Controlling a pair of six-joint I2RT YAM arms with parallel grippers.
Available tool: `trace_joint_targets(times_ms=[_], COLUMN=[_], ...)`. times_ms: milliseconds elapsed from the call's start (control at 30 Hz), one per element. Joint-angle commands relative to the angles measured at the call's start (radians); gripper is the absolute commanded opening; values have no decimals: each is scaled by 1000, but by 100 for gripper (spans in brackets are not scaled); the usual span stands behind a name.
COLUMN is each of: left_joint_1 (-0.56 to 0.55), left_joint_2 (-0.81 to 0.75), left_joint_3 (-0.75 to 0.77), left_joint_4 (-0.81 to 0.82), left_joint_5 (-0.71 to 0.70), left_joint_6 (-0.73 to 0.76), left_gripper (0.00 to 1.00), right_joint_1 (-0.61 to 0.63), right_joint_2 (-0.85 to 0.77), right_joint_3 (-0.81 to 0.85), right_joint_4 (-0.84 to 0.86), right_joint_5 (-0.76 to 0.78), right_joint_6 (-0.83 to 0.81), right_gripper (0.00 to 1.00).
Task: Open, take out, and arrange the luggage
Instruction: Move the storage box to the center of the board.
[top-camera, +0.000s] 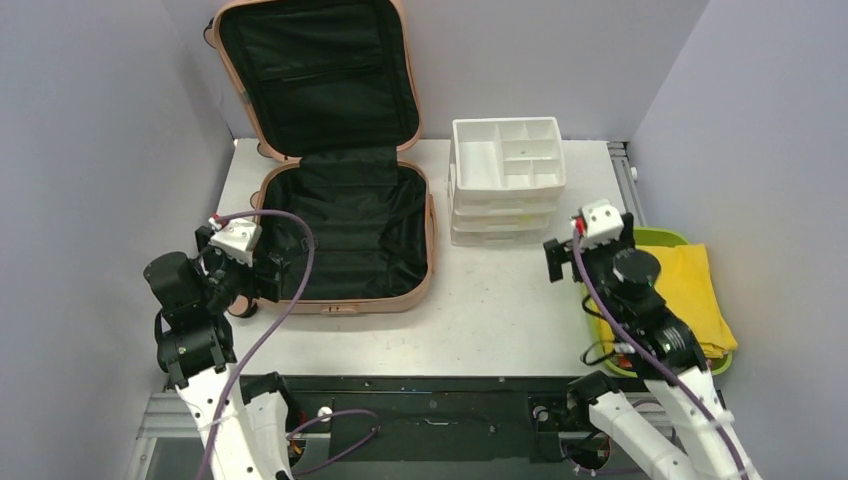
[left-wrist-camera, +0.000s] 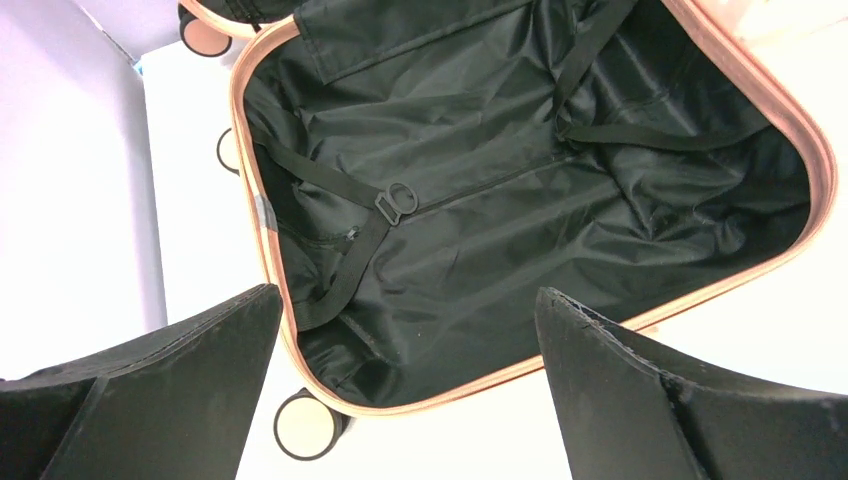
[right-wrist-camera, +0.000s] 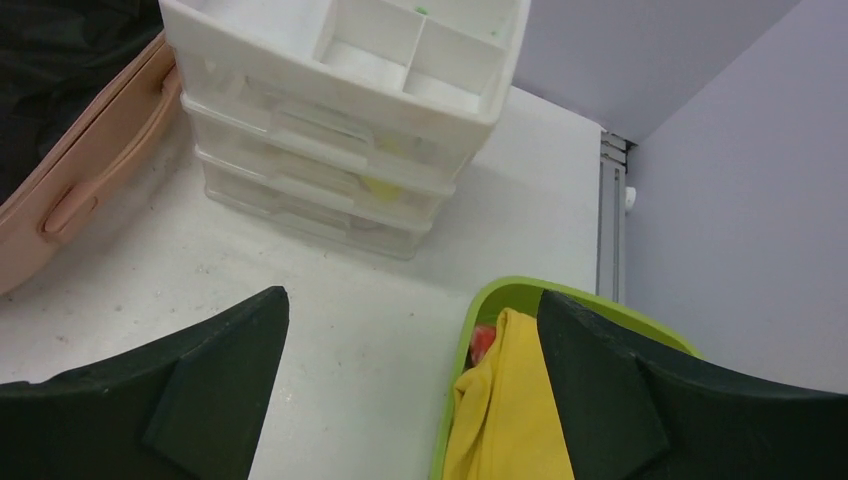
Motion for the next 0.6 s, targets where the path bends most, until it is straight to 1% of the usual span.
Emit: trace_joint_targets(times_ms=[0, 133, 233, 333, 433, 567], left_joint_1=[5, 6, 6, 6, 7, 15], left_joint_2=[-60, -190, -289, -350, -386, -406], left_joint_3=[-76, -168, -224, -244, -258, -272], left_joint_4=[-33, -51, -57, -7, -2, -4], left_joint_5=[35, 22, 18, -5, 15, 8], left_joint_6=[59, 79, 94, 46, 43, 53], left_gripper=[96, 96, 96, 96, 96, 96], right_joint_1=[-19, -59, -95, -127, -140, -186], right_joint_2=[-190, -349, -466, -491, -500, -546], right_joint_3=[-97, -213, -272, -258, -238, -291], right_joint_4=[-25, -15, -31, -65, -73, -33], right_joint_5=[38, 167, 182, 188, 214, 229], right_joint_6=[-2, 23, 41, 64, 83, 91], right_gripper=[90, 97, 98, 99, 100, 100])
